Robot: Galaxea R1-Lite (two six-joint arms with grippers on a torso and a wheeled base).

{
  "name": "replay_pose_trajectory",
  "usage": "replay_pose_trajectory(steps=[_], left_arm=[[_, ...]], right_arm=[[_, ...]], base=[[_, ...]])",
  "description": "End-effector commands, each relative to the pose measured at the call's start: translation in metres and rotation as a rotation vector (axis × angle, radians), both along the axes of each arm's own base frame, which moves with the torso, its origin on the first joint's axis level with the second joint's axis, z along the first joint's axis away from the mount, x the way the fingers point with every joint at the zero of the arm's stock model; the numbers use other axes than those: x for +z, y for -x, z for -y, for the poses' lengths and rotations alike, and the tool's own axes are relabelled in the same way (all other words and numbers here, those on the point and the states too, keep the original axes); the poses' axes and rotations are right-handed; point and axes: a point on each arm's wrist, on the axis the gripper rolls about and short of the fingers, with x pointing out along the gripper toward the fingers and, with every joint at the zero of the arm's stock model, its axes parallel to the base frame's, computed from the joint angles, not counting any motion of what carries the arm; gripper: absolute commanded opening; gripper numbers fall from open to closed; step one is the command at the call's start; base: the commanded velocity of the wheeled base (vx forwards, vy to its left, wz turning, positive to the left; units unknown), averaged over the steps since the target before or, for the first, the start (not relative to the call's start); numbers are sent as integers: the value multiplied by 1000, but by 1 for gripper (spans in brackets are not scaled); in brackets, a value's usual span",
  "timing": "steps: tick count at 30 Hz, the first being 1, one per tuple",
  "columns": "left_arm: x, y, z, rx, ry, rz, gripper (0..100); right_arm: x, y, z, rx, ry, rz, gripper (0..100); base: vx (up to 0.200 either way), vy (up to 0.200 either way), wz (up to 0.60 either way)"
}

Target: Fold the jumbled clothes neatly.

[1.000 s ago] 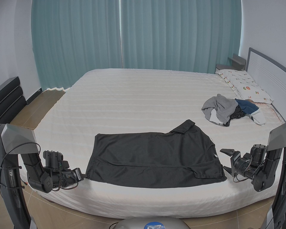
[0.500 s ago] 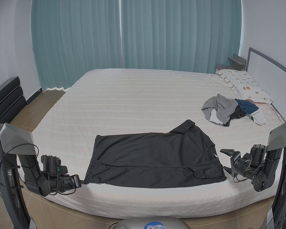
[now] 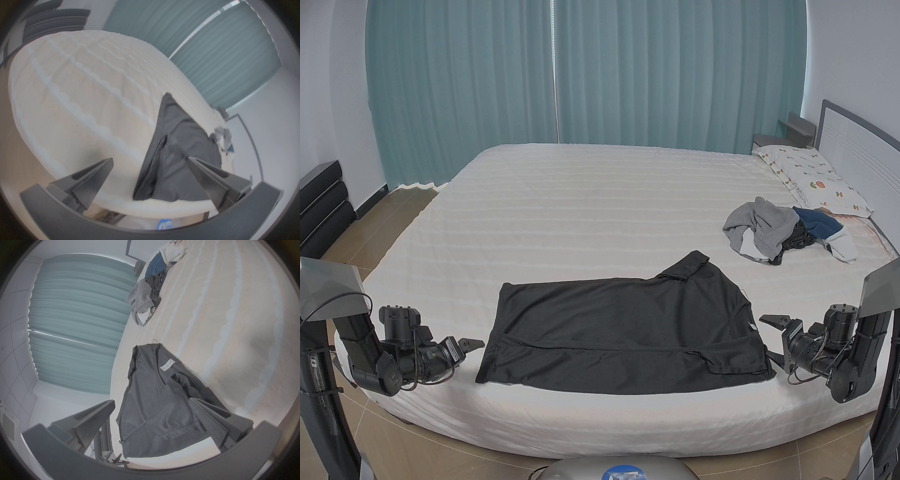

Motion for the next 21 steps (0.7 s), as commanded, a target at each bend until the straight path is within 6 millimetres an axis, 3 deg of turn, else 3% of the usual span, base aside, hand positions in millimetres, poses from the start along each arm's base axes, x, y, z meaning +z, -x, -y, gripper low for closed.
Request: replay_pose_trajectory(steps=[1,9,17,21], left_arm=[[36,-28,3,58,91,119,100],[37,-61,30,-12,101,48,100],[12,-73,58,-83,87,-7,100],[3,-79,58,-27,37,-7,100]], right_arm=[[-5,0,-5,26,-1,-8,100],[-13,3,-9,62,52,-23,100],[-14,3,-9,64,56,-25,100],[-14,3,-9,64,56,-25,100]], base=[[0,0,0],[0,0,0],[0,0,0],[0,0,0]])
